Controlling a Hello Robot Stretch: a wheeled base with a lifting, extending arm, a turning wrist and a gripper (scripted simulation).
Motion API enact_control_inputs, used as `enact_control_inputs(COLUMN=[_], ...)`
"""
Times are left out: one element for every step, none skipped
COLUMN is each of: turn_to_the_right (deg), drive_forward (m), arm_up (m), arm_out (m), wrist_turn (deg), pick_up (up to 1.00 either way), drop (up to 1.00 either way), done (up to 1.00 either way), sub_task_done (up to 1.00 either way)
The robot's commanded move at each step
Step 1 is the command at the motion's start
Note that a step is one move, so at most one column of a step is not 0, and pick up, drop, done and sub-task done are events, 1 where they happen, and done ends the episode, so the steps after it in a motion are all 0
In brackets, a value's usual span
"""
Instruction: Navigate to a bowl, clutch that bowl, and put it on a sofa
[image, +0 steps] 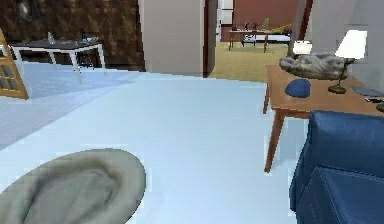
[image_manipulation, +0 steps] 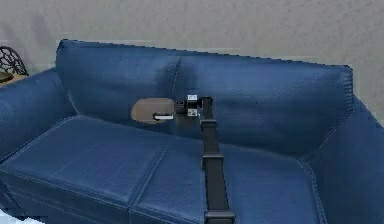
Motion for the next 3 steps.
enact_control_inputs(turn_to_the_right=[0.0,0.0,0.0], drive_forward=[0.00,0.00,0.00], arm_up=[-0.32,0.00,0.10], arm_out=[0.00,0.00,0.00], wrist_turn=[0.0,0.0,0.0], pick_up=[0.00,0.00,0.00], drop=[0.00,1.00,0.00], done=[0.00,0.00,0.00], sub_task_done=[0.00,0.00,0.00])
